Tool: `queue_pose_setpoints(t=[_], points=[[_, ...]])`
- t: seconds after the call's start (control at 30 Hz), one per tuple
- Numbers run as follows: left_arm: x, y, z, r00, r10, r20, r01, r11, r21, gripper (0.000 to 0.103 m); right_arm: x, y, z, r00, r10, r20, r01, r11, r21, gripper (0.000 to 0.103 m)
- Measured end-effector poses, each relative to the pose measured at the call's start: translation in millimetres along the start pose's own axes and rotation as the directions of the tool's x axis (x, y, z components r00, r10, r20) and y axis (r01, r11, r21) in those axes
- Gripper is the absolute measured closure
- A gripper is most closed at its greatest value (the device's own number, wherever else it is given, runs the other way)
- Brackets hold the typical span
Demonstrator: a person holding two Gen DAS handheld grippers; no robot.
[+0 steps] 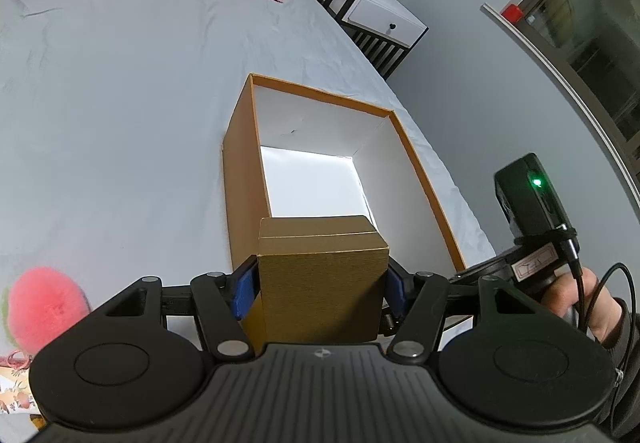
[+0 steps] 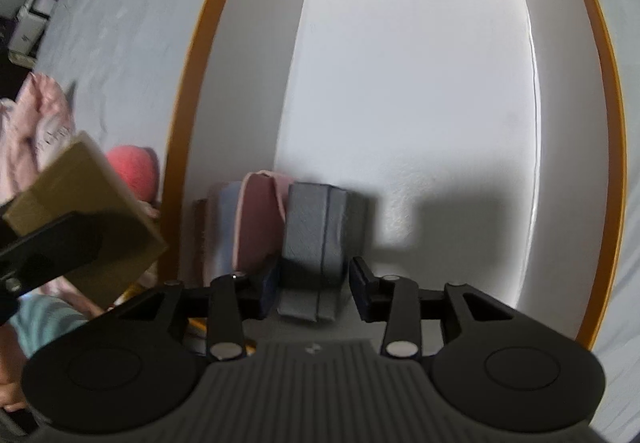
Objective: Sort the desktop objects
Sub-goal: 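Carry the grey card box and gold box over the orange box with both tools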
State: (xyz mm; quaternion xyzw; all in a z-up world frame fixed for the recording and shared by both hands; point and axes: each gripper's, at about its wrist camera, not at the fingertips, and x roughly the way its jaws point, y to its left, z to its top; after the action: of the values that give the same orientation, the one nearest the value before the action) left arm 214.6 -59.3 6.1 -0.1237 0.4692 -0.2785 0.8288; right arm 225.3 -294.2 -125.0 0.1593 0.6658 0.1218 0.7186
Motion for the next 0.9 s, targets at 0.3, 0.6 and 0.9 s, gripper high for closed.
queue_pose_setpoints(t=[0.3, 0.6, 0.9], points=[[5, -14, 5, 1.0, -0.024, -0.003, 0.024, 1.0, 0.018, 0.031, -4, -12, -17, 0.994, 0.101, 0.029, -0.103, 0.992, 0.079, 0.07], [6, -23, -1, 1.0, -0.008, -0.027, 0.009, 0.999, 0.041, 0.031, -52, 10, -46, 0.98, 0.086, 0.181, -0.057, 0.986, -0.16, 0.054], [-1, -28, -11, 0.998, -0.026, -0.056, 0.028, 0.999, 0.035, 0.031, -79, 52, -87, 0.932, 0.172, 0.319, -0.025, 0.909, -0.416, 0.039]])
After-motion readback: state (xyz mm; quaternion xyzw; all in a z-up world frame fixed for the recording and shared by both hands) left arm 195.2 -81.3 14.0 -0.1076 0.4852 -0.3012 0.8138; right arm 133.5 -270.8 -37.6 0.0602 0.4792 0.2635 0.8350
